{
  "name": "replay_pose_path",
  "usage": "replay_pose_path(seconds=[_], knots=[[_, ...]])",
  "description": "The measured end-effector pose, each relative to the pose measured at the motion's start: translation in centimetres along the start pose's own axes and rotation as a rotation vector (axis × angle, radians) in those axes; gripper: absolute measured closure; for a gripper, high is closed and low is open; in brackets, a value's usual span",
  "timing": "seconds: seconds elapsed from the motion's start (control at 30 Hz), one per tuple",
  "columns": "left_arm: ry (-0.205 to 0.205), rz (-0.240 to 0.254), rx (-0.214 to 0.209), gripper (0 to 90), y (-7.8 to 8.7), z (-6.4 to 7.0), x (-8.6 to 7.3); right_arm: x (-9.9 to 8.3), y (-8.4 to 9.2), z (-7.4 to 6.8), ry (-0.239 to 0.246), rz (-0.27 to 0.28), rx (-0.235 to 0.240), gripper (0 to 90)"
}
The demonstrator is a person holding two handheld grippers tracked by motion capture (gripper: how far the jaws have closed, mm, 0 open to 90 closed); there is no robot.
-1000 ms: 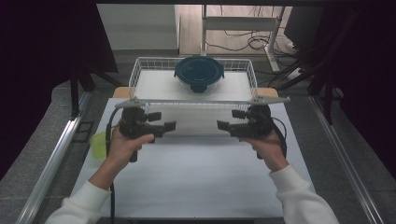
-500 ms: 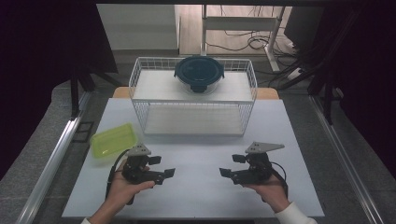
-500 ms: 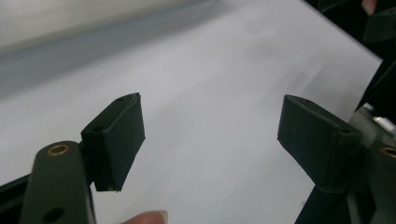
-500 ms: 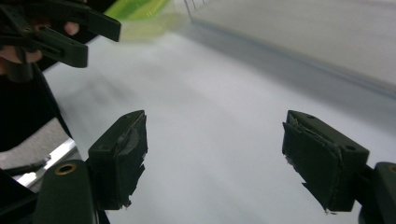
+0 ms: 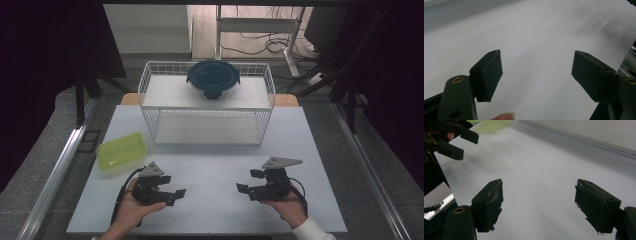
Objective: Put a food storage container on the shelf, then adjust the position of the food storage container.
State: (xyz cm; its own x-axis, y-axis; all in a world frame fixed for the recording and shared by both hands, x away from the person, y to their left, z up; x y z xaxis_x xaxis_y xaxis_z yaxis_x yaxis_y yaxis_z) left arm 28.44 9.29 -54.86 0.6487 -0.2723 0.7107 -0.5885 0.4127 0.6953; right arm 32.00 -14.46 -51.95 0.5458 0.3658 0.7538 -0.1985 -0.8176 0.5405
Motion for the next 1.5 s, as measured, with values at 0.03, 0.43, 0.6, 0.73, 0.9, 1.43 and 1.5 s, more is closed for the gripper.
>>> replay_pose_path(seconds=[0.03, 0.43, 0.6, 0.73, 0.9, 1.43, 1.5], knots=[[0.003, 0.003, 0.004, 24.3, 0.1, -0.1, 0.0, 0.0, 0.0, 0.1, 0.000, 0.001, 0.000, 22.5], [-0.017, 0.008, -0.033, 29.7, 1.0, 0.0, 1.7, -0.4, 0.2, 0.2, -0.022, -0.003, -0.009, 22.9], [-0.029, 0.017, -0.005, 35.6, 2.2, -1.3, 3.1, -0.6, 0.4, 0.3, -0.025, -0.003, -0.018, 23.1], [-0.016, 0.033, -0.004, 45.6, 3.4, -3.2, 4.6, -0.6, 0.5, 0.6, -0.033, 0.003, -0.017, 23.2], [0.053, 0.020, 0.040, 54.2, 3.7, -7.1, 5.7, -0.7, 0.5, 0.8, -0.043, 0.005, -0.019, 23.3], [0.165, -0.033, 0.177, 78.8, 3.2, -16.7, 6.9, -0.9, 0.5, 1.5, -0.071, -0.005, -0.040, 23.5], [0.161, -0.050, 0.188, 85.1, 2.7, -18.1, 7.1, -0.9, 0.5, 1.4, -0.070, -0.004, -0.036, 23.5]])
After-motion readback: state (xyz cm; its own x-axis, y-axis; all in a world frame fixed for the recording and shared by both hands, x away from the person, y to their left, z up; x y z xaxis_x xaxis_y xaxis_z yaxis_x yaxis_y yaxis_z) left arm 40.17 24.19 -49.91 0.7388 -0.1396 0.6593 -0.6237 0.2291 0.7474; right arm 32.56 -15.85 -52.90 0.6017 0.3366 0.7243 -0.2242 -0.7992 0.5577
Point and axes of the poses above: each handheld gripper's, and its own axes: y roughly backward along the jaws, x roughly out of its top, z roughly to its right, the point moved 10 cm from there along -y, roughly forward along the jaws, and after that the axes turned 14 degrees about x, right-handed, at the moved point
